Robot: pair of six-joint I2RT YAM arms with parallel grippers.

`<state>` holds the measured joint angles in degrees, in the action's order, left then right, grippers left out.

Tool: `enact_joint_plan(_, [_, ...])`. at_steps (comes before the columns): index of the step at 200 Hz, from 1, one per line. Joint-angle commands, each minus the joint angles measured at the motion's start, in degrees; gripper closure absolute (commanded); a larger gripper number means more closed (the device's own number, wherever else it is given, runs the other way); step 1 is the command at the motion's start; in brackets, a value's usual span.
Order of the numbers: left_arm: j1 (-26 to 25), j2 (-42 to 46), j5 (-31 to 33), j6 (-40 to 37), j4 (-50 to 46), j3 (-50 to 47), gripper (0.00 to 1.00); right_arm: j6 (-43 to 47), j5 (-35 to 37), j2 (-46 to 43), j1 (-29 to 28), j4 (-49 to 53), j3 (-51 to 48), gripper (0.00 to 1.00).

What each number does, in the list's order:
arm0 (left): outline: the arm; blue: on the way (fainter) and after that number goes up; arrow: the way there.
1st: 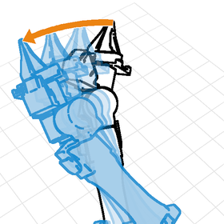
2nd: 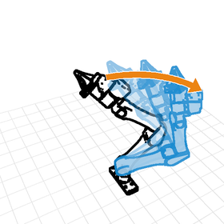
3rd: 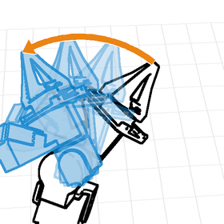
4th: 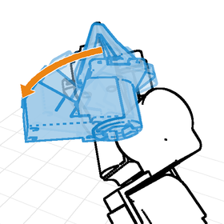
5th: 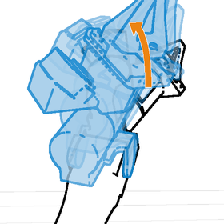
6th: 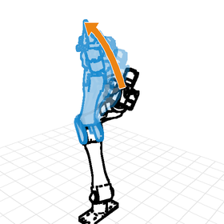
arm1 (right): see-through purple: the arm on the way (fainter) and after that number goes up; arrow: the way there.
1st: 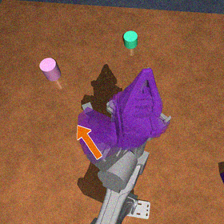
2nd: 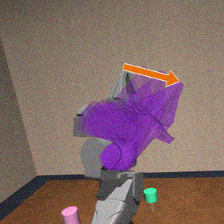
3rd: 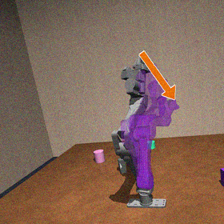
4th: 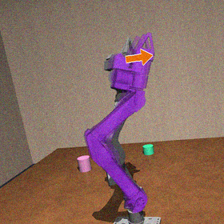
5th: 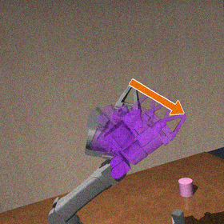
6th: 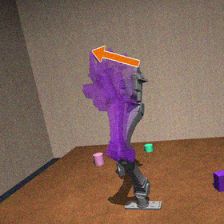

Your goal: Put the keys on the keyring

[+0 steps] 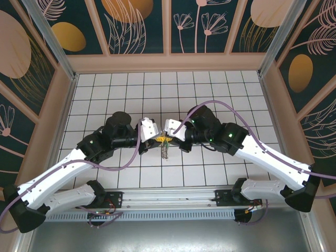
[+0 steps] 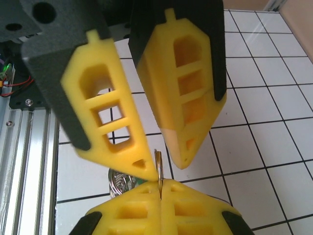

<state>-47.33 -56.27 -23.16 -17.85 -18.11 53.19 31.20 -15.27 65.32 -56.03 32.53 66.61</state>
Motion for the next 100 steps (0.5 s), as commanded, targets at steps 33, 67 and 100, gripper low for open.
enact_joint_plan(33, [-0.2,0.6,-2.7,-0.5,1.8,0.7,1.0,0.1,-1.3,-0.6,-0.2,-0.5,2.2,1.0])
enact_joint_plan(67, [-0.1,3.3,-4.7,1.2,5.8,-1.3,1.0,-1.2,-2.0,-0.7,-0.1,-1.1,1.2,0.86])
enact_joint_plan(100, [-0.2,5.5,-6.8,3.3,11.1,-3.8,1.0,-2.1,-2.6,-1.6,0.0,-2.2,-0.7,0.82])
